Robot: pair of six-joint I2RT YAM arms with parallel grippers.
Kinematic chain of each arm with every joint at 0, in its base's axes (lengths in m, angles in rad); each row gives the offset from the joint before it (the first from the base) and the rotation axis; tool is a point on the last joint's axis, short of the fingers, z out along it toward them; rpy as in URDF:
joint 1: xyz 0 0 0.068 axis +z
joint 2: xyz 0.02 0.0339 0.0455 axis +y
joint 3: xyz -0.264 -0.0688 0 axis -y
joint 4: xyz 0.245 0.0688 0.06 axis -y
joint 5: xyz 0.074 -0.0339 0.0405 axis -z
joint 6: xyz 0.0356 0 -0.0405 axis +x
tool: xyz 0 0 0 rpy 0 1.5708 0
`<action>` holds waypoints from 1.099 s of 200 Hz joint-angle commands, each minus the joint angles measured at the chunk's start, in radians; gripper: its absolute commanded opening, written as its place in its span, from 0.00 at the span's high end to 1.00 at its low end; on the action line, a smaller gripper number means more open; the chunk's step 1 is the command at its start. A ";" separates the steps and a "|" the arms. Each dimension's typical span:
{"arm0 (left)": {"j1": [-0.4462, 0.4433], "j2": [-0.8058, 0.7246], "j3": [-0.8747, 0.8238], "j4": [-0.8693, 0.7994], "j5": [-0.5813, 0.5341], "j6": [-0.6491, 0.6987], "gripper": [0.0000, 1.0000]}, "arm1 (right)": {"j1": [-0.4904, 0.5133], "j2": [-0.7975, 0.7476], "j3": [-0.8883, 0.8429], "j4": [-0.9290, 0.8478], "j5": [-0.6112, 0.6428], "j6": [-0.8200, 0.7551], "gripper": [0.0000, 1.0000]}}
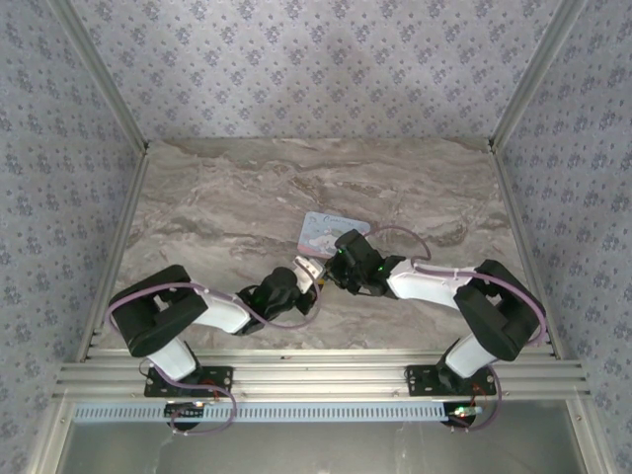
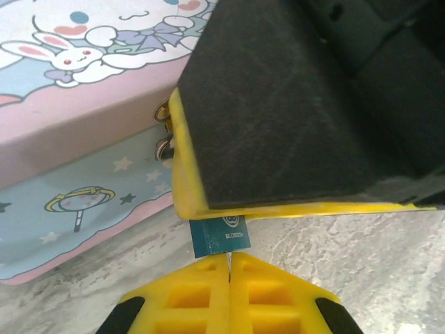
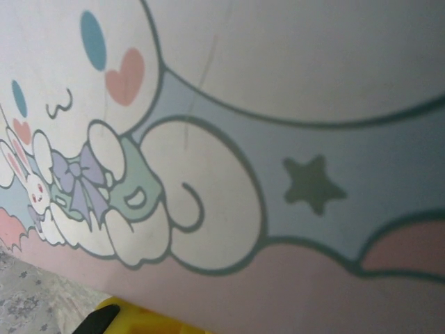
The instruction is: Unlock a padlock with a key
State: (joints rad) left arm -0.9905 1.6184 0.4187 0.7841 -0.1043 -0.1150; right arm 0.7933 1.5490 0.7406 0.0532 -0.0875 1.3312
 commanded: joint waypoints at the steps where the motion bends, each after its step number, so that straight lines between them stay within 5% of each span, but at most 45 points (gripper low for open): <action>1: -0.060 -0.006 -0.001 -0.074 -0.045 0.102 1.00 | 0.007 0.024 0.026 -0.011 -0.106 0.050 1.00; 37: -0.060 -0.009 -0.005 -0.092 -0.031 0.097 1.00 | 0.009 -0.006 0.021 -0.050 -0.086 0.031 1.00; 104: 0.019 0.015 -0.086 0.068 0.095 -0.108 1.00 | 0.005 -0.077 0.010 -0.098 -0.032 0.004 0.47; 220: 0.052 -0.031 -0.092 0.075 0.137 -0.148 1.00 | 0.039 -0.125 -0.032 -0.101 0.037 -0.003 0.44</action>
State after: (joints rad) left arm -0.9424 1.6230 0.3359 0.8574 0.0151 -0.2611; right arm 0.8154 1.4181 0.7212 -0.0387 -0.0841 1.3270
